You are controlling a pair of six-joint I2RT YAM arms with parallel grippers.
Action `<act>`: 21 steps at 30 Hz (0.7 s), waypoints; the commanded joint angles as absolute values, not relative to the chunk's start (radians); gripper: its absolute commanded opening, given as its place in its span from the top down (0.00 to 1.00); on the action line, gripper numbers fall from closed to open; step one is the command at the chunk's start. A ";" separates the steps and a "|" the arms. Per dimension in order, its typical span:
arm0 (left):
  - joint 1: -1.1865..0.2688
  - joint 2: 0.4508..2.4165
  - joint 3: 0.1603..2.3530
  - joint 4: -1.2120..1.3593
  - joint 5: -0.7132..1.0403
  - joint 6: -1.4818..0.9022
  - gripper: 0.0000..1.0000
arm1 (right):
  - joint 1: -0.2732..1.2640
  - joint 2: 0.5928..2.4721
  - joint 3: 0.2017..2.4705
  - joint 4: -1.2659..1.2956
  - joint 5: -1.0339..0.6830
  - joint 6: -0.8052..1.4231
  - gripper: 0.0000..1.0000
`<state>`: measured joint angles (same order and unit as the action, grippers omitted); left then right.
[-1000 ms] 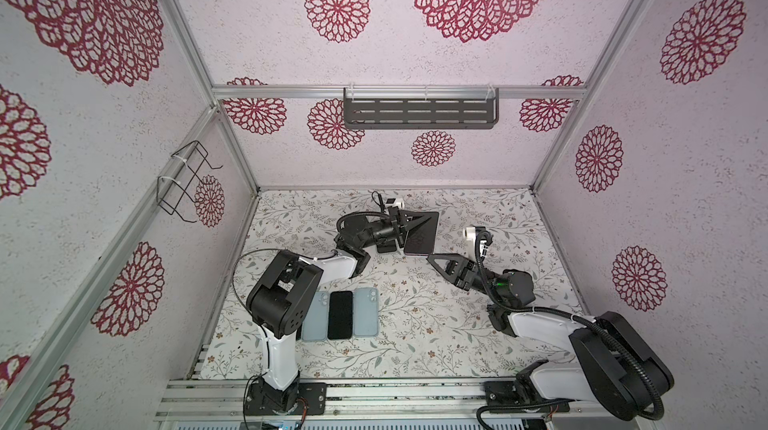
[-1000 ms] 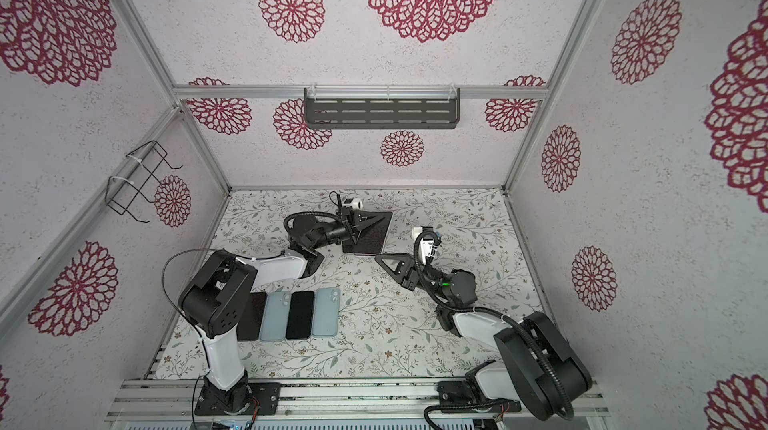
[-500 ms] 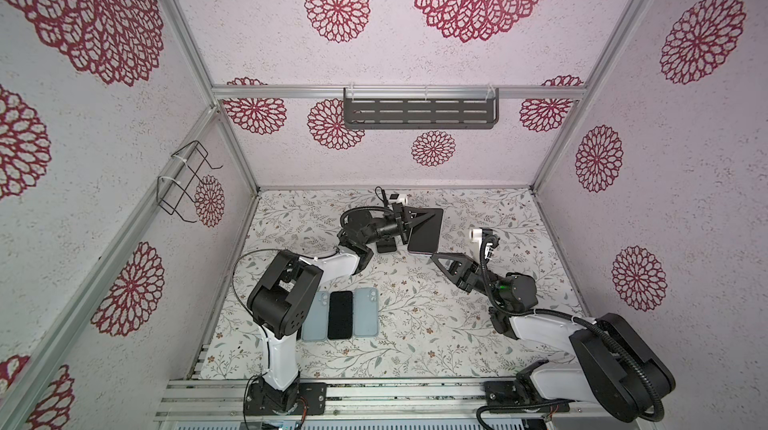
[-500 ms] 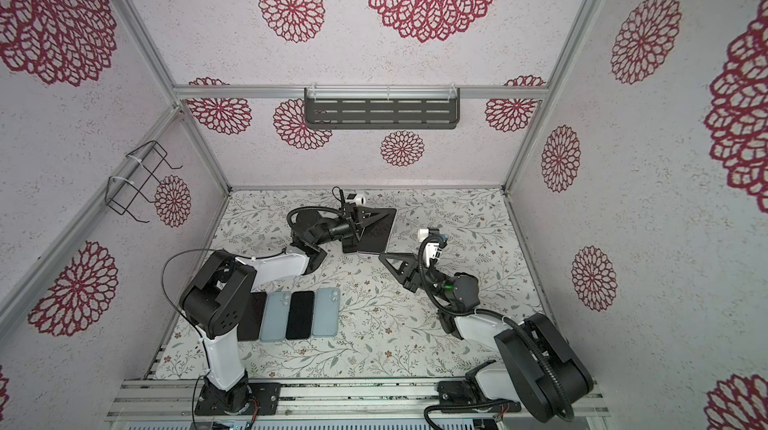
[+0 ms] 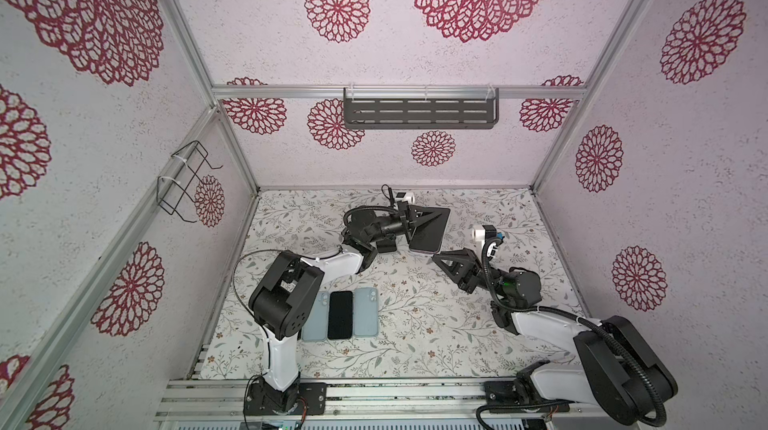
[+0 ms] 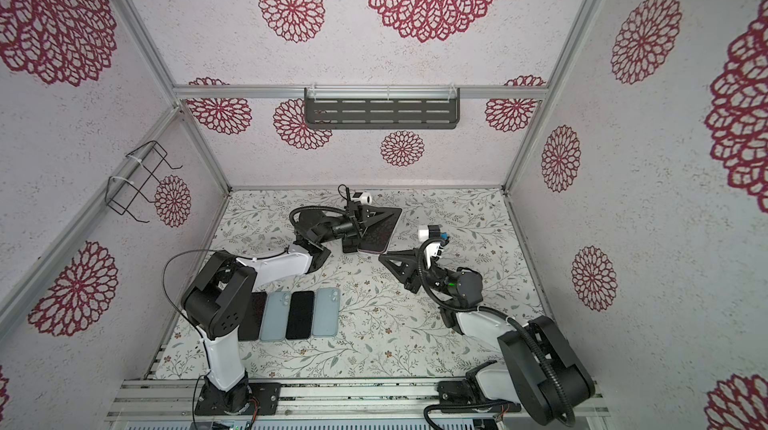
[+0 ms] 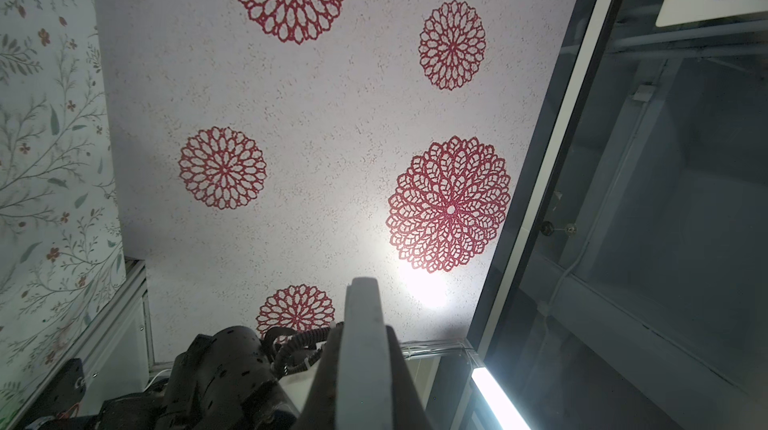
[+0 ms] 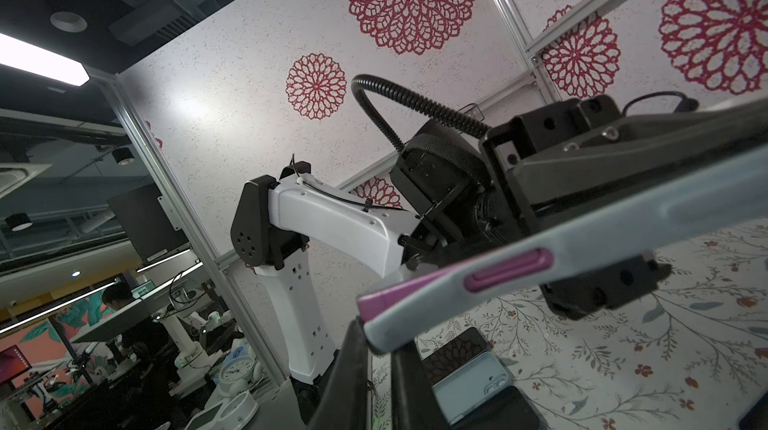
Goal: Take the phone out of the phone case
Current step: 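Pull the pale case off with right gripper while left gripper holds the phone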
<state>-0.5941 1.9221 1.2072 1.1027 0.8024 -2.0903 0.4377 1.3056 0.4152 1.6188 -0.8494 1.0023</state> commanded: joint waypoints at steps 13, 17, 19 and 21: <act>-0.634 1.894 1.214 1.212 0.871 -2.107 1.00 | 0.377 1.326 0.460 1.683 -0.739 1.031 0.90; -0.635 1.887 1.232 1.188 0.876 -2.094 1.00 | 0.368 1.324 0.425 1.684 -0.667 1.081 0.90; -0.632 1.888 1.231 1.187 0.874 -2.092 1.00 | 0.368 1.328 0.423 1.683 -0.645 1.107 0.87; -0.627 1.883 1.225 1.188 0.870 -2.090 1.00 | 0.364 1.321 0.412 1.683 -0.623 1.130 0.82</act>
